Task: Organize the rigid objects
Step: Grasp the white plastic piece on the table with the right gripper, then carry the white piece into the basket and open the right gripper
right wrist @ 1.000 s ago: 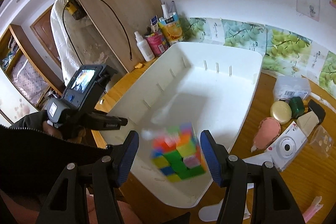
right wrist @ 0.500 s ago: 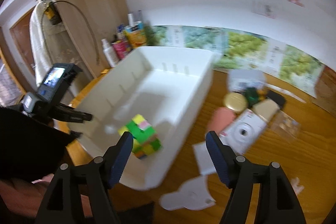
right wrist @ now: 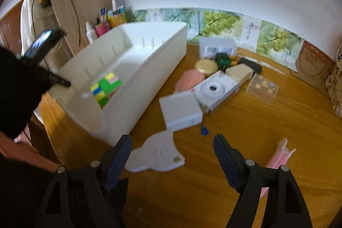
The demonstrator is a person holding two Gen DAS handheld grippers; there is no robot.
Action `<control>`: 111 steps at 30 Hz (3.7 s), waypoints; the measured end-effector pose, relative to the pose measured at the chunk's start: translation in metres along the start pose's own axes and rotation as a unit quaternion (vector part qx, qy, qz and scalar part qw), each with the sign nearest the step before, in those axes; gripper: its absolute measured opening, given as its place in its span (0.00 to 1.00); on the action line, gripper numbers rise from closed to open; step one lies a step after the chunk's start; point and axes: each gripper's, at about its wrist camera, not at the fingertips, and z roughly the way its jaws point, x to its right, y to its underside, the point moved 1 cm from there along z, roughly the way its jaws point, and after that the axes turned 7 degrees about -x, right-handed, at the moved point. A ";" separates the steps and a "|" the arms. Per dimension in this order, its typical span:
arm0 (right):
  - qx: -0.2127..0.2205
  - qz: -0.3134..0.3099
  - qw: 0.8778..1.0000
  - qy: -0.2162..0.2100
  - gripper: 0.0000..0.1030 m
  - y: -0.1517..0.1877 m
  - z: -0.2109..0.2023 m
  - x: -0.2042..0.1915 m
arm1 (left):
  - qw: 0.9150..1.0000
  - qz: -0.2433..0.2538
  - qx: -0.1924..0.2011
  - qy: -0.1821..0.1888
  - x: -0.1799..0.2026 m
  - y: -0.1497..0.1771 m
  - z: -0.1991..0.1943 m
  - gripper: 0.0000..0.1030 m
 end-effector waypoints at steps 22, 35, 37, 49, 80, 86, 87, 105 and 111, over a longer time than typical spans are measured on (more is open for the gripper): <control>-0.103 -0.083 0.991 -0.010 1.00 -0.002 0.061 -0.032 | 1.000 0.008 -0.003 0.002 -0.002 0.001 0.002 0.19; -0.123 -0.094 0.988 0.005 0.96 -0.001 0.073 -0.031 | 1.000 0.007 -0.005 0.000 -0.002 0.000 0.002 0.20; -0.119 -0.097 0.988 0.009 0.88 -0.002 0.072 -0.030 | 1.000 0.006 -0.006 -0.001 -0.002 0.000 0.002 0.20; -0.117 -0.081 0.990 0.000 0.87 0.000 0.071 -0.032 | 1.000 0.004 -0.006 -0.003 -0.002 0.000 0.001 0.20; -0.005 0.003 1.000 0.022 0.86 -0.032 -0.015 0.004 | 1.000 0.015 -0.007 -0.001 -0.003 -0.002 0.001 0.20; 0.027 -0.026 0.999 0.009 0.86 -0.059 -0.031 -0.009 | 1.000 0.015 -0.007 0.002 -0.004 -0.003 0.001 0.20; 0.032 -0.030 0.999 0.006 0.86 -0.063 -0.033 -0.012 | 1.000 0.015 -0.007 0.002 -0.004 -0.003 0.001 0.20; 0.064 -0.120 0.987 -0.084 0.86 -0.117 -0.024 -0.093 | 1.000 0.016 -0.004 0.004 -0.004 -0.002 -0.001 0.20; 0.053 -0.129 0.985 -0.099 0.86 -0.123 -0.010 -0.114 | 1.000 0.016 -0.004 0.005 -0.004 -0.002 -0.001 0.20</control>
